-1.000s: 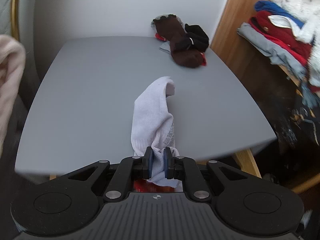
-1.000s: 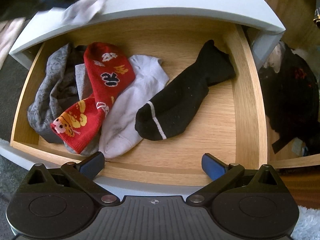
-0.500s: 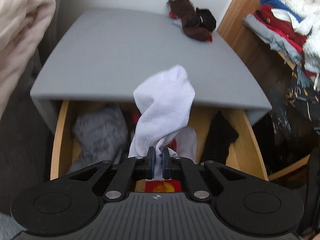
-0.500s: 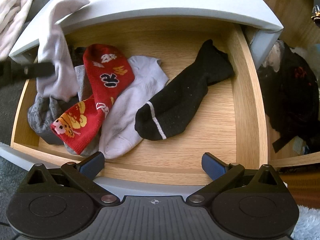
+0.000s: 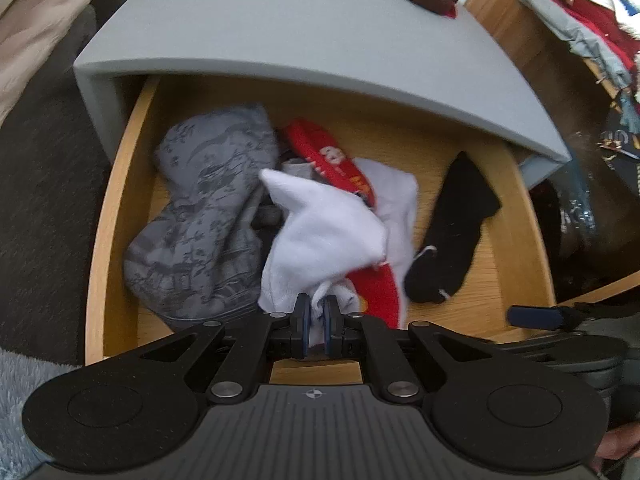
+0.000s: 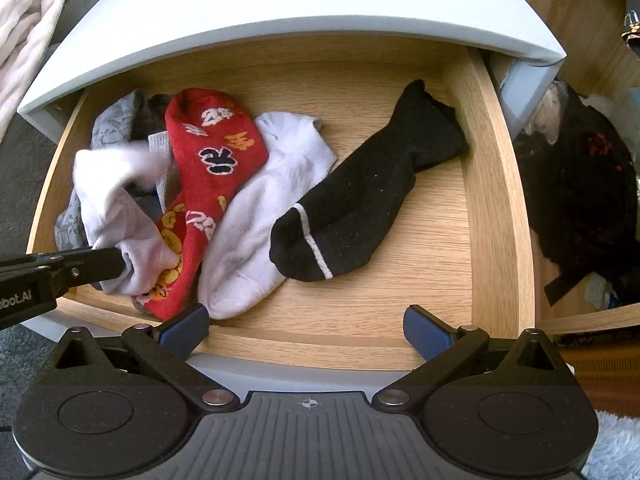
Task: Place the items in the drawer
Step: 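Lower the white sock into the drawer and open the left tool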
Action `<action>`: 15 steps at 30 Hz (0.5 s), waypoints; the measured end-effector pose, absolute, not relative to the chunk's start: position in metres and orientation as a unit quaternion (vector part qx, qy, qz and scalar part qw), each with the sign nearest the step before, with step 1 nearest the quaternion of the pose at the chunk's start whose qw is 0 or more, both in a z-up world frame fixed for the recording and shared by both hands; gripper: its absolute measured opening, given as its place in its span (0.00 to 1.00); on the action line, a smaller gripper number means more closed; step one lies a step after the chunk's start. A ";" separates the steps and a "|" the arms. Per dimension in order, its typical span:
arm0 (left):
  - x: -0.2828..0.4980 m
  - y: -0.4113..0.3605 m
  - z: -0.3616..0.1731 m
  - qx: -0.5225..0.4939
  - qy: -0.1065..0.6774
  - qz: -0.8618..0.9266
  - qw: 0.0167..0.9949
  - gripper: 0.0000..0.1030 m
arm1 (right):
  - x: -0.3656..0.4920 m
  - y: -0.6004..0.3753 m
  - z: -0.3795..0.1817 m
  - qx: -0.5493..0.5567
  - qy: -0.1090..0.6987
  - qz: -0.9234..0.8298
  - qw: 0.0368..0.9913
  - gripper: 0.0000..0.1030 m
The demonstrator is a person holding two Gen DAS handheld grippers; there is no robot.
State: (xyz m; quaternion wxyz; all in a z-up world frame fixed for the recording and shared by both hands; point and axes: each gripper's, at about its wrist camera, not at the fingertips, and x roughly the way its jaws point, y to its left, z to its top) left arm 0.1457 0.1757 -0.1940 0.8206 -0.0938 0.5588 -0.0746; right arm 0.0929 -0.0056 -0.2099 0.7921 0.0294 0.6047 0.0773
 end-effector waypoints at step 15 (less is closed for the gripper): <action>0.140 0.170 -0.214 -0.081 0.573 -0.063 0.813 0.09 | 0.094 -0.004 -0.210 0.022 0.604 0.082 0.792 1.00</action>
